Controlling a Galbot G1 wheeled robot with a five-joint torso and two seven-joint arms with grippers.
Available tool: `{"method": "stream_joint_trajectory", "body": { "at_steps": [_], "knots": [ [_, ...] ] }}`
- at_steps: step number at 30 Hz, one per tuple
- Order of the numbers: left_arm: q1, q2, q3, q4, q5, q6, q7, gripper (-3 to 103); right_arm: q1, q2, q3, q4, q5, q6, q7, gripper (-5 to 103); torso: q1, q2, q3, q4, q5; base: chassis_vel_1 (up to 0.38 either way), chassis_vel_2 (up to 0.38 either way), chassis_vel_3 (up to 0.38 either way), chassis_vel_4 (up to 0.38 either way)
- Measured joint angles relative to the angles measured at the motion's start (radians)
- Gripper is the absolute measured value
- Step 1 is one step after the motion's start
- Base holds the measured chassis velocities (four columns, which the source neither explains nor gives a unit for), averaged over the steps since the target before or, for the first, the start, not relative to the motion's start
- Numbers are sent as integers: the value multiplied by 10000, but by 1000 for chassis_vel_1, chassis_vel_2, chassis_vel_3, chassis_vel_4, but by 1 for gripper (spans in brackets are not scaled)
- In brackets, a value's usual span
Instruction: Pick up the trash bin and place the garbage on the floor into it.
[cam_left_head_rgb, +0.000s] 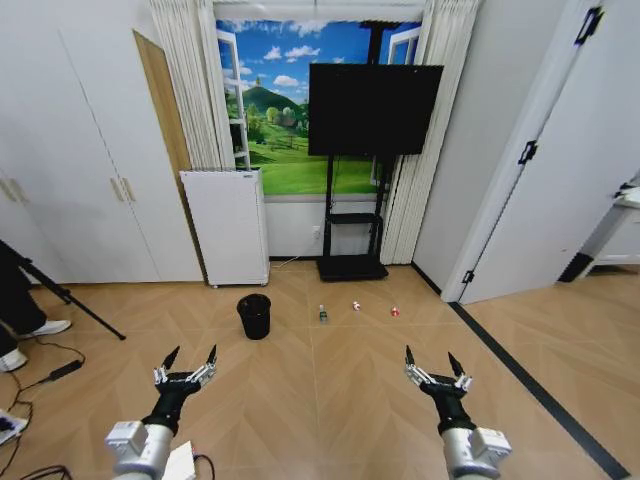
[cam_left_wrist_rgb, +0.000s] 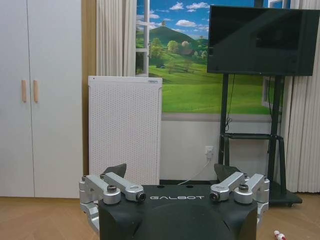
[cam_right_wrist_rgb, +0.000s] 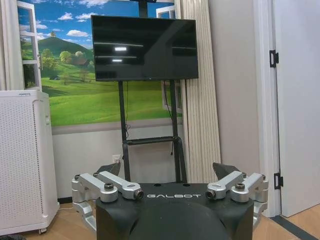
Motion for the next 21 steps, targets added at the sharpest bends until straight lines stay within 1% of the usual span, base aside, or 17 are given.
{"method": "stream_joint_trajectory", "body": {
  "at_steps": [6, 7, 8, 9, 21],
  "knots": [
    [18, -20, 6, 0, 25, -19, -7, 97, -11, 20, -19, 0, 18, 16, -14, 100, 0, 0, 0, 0, 0, 0, 0, 0, 0],
    [15, -33, 6, 0, 27, -20, -9, 100, -12, 19, -20, 1, 22, 17, -17, 100, 0, 0, 0, 0, -1, 0, 0, 0, 0],
    [11, -48, 6, 0, 28, -20, -11, 100, -12, 19, -21, 0, 26, 17, -18, 100, 0, 0, 0, 0, 0, 0, 0, 0, 0],
    [8, -77, 7, -2, 30, -20, -13, 97, -12, 25, -22, -4, 30, 18, -22, 100, 0, 0, 0, 0, 0, 0, 0, 0, 0],
    [32, -114, 11, -40, 47, -21, -16, 97, -16, 69, -25, -15, 149, 14, -26, 100, 0, 0, 0, 0, 0, 0, 0, 0, 0]
  ]
}}
